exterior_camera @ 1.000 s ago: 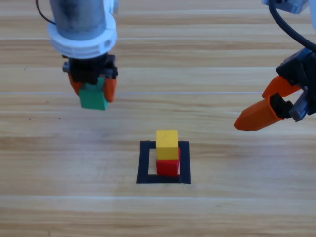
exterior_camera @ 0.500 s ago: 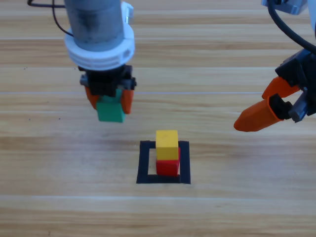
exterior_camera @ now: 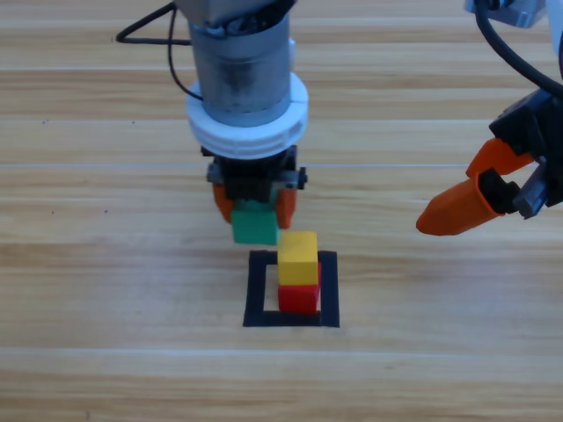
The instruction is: Stack the blocks in the rectangular block: red at the bottom, yellow in the middle, green on top
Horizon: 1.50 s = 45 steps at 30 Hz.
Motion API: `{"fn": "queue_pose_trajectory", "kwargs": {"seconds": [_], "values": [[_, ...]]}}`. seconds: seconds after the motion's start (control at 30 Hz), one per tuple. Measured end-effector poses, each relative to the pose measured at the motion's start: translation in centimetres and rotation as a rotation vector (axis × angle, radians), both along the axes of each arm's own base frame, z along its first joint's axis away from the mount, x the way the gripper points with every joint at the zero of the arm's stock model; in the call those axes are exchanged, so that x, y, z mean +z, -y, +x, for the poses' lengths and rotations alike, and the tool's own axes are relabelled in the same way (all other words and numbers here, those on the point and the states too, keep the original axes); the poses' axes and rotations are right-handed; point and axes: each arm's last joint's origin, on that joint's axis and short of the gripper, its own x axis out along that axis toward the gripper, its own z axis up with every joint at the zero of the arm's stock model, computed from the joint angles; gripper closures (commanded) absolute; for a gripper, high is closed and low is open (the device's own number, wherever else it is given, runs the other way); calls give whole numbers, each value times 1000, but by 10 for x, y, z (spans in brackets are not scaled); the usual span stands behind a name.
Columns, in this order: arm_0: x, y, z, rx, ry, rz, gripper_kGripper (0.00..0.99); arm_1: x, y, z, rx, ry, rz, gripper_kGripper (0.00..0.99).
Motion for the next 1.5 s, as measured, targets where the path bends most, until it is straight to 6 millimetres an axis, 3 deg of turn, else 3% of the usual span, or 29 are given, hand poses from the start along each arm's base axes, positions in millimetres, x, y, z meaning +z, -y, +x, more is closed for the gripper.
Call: {"fn": "queue_pose_trajectory", "kwargs": {"seconds": [0.73, 1.5], "values": [[-6, 27, -4, 19, 44, -2, 990, 0, 0, 0, 0, -6, -6, 4], [-19, 35, -3, 19, 55, 31, 990, -4, -2, 2, 3, -19, -12, 5]]}}
